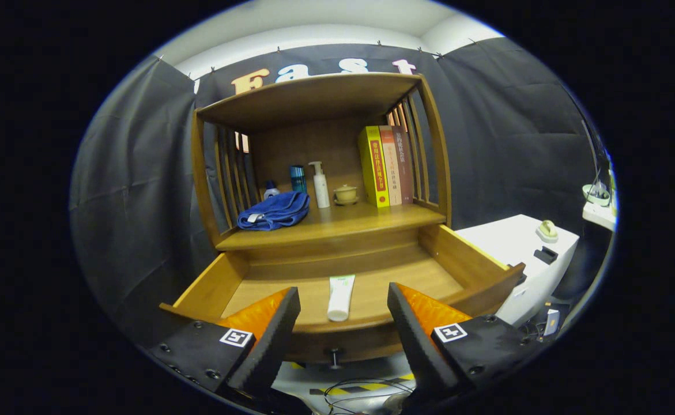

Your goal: Pull open the drawer, take out the items inside it, and place them on the countertop above the cabinet.

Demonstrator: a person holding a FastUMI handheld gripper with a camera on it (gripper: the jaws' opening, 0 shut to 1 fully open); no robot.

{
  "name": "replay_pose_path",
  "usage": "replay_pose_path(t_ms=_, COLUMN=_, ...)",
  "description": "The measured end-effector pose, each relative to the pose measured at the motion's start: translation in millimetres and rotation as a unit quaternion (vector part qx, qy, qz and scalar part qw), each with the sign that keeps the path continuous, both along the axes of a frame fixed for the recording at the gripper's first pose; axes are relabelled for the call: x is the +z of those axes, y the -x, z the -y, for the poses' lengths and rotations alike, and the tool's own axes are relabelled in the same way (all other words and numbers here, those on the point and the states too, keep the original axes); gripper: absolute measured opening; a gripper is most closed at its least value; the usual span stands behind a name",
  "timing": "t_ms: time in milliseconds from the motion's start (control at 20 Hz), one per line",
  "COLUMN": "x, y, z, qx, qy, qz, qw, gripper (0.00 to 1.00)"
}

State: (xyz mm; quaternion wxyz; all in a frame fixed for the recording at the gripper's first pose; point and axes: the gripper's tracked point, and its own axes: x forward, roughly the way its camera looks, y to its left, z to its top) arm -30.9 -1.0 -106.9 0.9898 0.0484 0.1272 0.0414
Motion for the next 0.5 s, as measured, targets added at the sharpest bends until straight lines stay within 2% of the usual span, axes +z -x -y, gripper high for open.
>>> replay_pose_path(t_ms=50, x=10, y=-10, z=3, qx=-0.005, qy=0.01, qz=0.003, qw=1.0, gripper=0.99)
replay_pose_path(t_ms=200, x=30, y=-39, z=-10, qx=0.019, qy=0.027, qz=-0.003, qw=0.999, gripper=0.99)
replay_pose_path(t_ms=300, x=32, y=-60, z=-17, qx=0.036, qy=0.037, qz=-0.024, qw=0.998, gripper=0.99)
replay_pose_path(t_ms=500, x=18, y=-103, z=-13, qx=0.032, qy=0.059, qz=-0.092, qw=0.993, gripper=0.99)
